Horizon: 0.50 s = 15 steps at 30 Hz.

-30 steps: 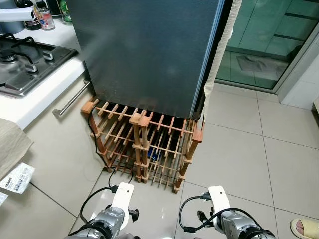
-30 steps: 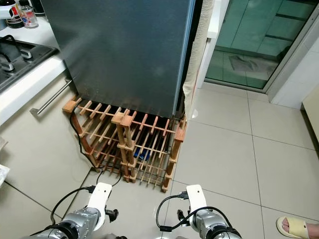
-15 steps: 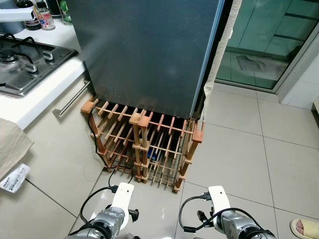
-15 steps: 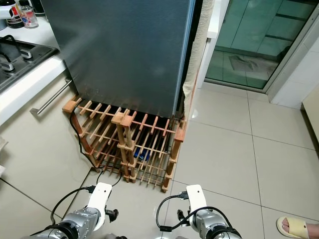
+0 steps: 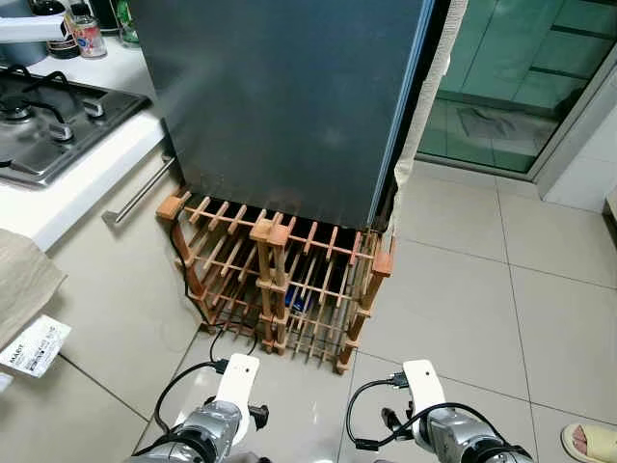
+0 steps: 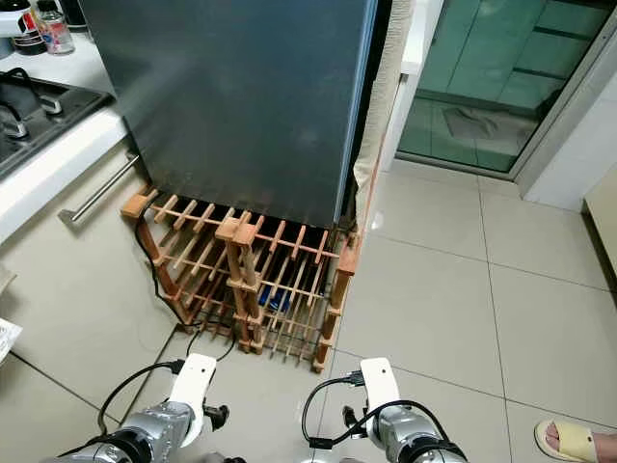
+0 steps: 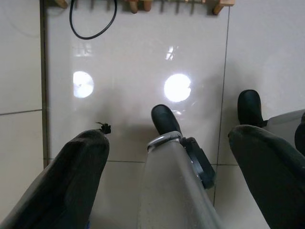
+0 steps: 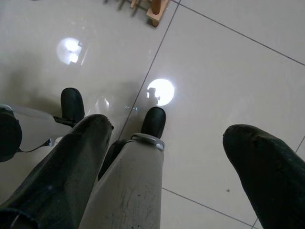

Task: Restocking fridge

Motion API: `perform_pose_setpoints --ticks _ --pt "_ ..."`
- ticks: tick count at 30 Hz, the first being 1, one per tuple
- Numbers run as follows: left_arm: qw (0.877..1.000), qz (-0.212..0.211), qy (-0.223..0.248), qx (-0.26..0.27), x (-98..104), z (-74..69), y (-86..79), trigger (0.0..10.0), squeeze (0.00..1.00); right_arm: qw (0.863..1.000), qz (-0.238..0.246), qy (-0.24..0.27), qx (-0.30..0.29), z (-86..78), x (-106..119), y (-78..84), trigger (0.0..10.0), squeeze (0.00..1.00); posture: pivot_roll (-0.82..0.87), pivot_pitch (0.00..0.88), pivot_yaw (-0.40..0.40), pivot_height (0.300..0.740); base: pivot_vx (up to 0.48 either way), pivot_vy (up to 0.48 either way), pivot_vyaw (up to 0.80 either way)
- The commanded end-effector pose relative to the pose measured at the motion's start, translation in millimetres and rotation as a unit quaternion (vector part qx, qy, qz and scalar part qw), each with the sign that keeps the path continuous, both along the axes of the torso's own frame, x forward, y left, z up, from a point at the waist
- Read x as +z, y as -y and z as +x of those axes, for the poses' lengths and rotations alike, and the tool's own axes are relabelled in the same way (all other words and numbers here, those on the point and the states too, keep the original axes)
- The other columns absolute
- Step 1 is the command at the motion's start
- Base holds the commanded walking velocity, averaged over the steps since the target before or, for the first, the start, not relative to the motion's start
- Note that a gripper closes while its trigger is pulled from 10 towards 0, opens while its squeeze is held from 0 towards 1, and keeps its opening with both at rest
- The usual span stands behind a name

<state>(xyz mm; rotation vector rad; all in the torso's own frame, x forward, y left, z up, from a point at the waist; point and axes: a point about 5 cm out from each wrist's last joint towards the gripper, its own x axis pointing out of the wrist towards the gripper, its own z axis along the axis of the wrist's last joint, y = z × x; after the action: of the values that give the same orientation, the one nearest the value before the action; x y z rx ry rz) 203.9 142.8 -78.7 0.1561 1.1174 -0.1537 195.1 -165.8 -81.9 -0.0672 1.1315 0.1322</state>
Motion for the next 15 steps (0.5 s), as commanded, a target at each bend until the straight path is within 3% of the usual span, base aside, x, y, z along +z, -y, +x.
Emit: perform_pose_setpoints --ticks 1,15 --pt "0.996 -0.028 0.005 0.08 4.6 7.5 -14.8 10.0 0.0 0.996 0.018 0.015 -0.091 19.1 10.7 7.5 10.0 0.0 -0.05 0.0 -0.017 0.74 0.0 0.0 0.0" --pt "0.996 -0.032 0.005 0.079 5.1 8.8 -9.5 10.0 0.0 0.996 0.016 0.01 -0.089 18.5 10.4 7.6 10.0 0.0 -0.05 0.0 -0.017 0.74 0.0 0.0 0.0"
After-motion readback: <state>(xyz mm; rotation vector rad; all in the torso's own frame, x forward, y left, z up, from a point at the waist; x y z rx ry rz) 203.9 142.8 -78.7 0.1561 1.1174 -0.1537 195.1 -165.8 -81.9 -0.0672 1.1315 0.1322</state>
